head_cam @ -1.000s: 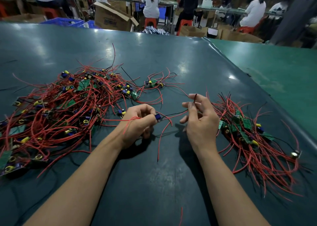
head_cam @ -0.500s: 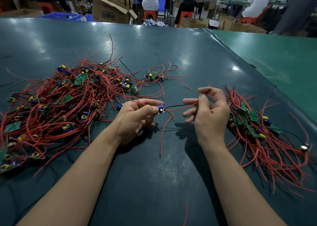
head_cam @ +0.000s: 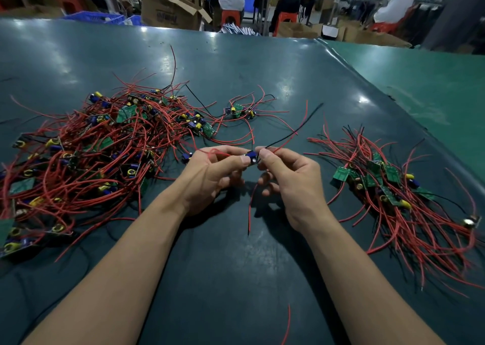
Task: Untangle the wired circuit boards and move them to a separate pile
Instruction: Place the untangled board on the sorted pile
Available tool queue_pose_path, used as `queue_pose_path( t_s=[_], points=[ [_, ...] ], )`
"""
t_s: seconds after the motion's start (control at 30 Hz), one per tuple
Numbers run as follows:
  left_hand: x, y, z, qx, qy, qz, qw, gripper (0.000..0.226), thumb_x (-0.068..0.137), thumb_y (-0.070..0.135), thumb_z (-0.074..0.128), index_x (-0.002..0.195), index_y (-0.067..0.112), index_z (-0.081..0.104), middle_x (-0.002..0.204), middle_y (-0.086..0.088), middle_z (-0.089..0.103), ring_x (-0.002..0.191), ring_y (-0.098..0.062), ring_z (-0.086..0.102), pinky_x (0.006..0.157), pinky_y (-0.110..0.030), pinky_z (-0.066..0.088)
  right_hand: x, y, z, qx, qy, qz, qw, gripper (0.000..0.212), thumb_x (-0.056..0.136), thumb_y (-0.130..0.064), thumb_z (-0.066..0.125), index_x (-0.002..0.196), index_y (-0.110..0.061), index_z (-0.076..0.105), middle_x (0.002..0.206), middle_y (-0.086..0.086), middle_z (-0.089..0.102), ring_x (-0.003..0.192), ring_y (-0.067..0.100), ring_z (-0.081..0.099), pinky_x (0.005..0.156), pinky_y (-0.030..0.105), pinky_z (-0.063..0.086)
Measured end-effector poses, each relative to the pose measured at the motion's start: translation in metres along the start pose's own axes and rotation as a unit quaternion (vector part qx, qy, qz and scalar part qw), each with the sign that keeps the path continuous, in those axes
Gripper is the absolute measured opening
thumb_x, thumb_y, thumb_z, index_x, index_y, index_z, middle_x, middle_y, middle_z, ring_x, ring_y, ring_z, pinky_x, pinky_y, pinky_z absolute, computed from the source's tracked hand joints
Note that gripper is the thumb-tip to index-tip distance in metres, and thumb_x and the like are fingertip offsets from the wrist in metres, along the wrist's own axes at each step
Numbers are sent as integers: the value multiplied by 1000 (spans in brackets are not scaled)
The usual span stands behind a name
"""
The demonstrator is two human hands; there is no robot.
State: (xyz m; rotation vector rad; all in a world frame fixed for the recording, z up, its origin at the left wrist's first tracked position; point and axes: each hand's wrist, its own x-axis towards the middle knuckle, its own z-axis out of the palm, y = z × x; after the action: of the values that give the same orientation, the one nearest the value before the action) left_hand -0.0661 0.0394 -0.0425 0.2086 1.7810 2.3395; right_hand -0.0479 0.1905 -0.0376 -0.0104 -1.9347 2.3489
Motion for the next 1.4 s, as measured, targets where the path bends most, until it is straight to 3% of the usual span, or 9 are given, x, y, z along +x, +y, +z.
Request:
queue_pose_path(
  t_s=[0.3, 0.47, 0.63, 0.8, 0.9, 0.97, 1.1, 1.23, 1.4],
  points=[
    [-1, 2, 4, -20, 11, -21, 1000, 9, 65, 8, 61, 61, 14, 67, 58, 2, 52, 45, -6, 38, 52, -18, 40, 6, -6, -9, 43, 109, -43, 992, 18, 88, -15, 72, 70, -10, 70, 56, -2, 61, 40, 7, 47, 36, 17, 34],
    [-3, 4, 4, -23, 13, -14, 1000, 6, 66, 7, 58, 72, 9, 57, 59, 2, 49, 45, -7, 35, 57, -23, 41, 14, -10, -22, 68, 256, -79, 961, 20, 89, -15, 71, 70, -10, 67, 52, -6, 57, 38, 6, 43, 34, 17, 32],
    [1, 4, 4, -31, 41, -8, 999, 14, 86, 0, 58, 92, 11, 63, 66, 3, 54, 49, -8, 36, 57, -24, 47, 17, -4, -27, 8, 292, -115, 950, 19, 89, -16, 71, 70, -17, 68, 52, -9, 56, 39, 7, 48, 35, 18, 35],
    [1, 5, 3, -87, 77, 33, 993, 26, 77, 22, 68, 97, 6, 72, 66, 4, 57, 51, -9, 38, 54, -20, 41, 19, 2, -25, -71, 234, -42, 969, 3, 88, -12, 71, 91, -11, 69, 79, 8, 62, 42, 4, 54, 39, 20, 42],
    [-1, 8, 3, -104, 86, 50, 990, 26, 70, 31, 71, 84, 11, 77, 67, 3, 57, 51, -8, 38, 56, -22, 35, 15, 2, -26, -184, 264, -60, 945, 47, 84, -25, 76, 124, -19, 54, 110, 2, 58, 59, 0, 56, 66, 26, 50],
    [-2, 10, 2, -110, 96, 54, 988, 27, 61, 39, 73, 73, 15, 78, 62, 5, 57, 54, -7, 44, 60, -23, 35, 10, -4, -26, -244, 274, -119, 923, 54, 84, -30, 75, 131, -22, 50, 116, -2, 50, 72, 3, 54, 78, 24, 48],
    [-1, 12, -1, -187, 57, 42, 980, 40, 47, 45, 82, 70, 14, 71, 67, 0, 66, 57, -9, 63, 57, -20, 52, 5, -12, -16, -128, 143, -95, 977, 12, 93, -24, 66, 91, -15, 74, 80, -3, 66, 60, 6, 55, 57, 18, 43],
    [-6, 9, 6, -98, -2, 11, 995, 32, 56, 46, 82, 66, 17, 75, 62, 4, 64, 45, -4, 51, 45, -15, 41, -5, -11, 1, -21, -30, 18, 999, 28, 94, -28, 61, 76, -14, 76, 57, -1, 56, 42, 8, 43, 38, 14, 30],
    [-11, 5, 11, -7, -81, -25, 996, 16, 67, 29, 81, 68, 16, 72, 65, 1, 65, 51, -11, 55, 46, -20, 41, -4, -8, 2, 9, -48, 59, 997, 15, 81, -23, 73, 73, -10, 72, 58, 4, 54, 47, 13, 38, 42, 15, 26]
  ],
)
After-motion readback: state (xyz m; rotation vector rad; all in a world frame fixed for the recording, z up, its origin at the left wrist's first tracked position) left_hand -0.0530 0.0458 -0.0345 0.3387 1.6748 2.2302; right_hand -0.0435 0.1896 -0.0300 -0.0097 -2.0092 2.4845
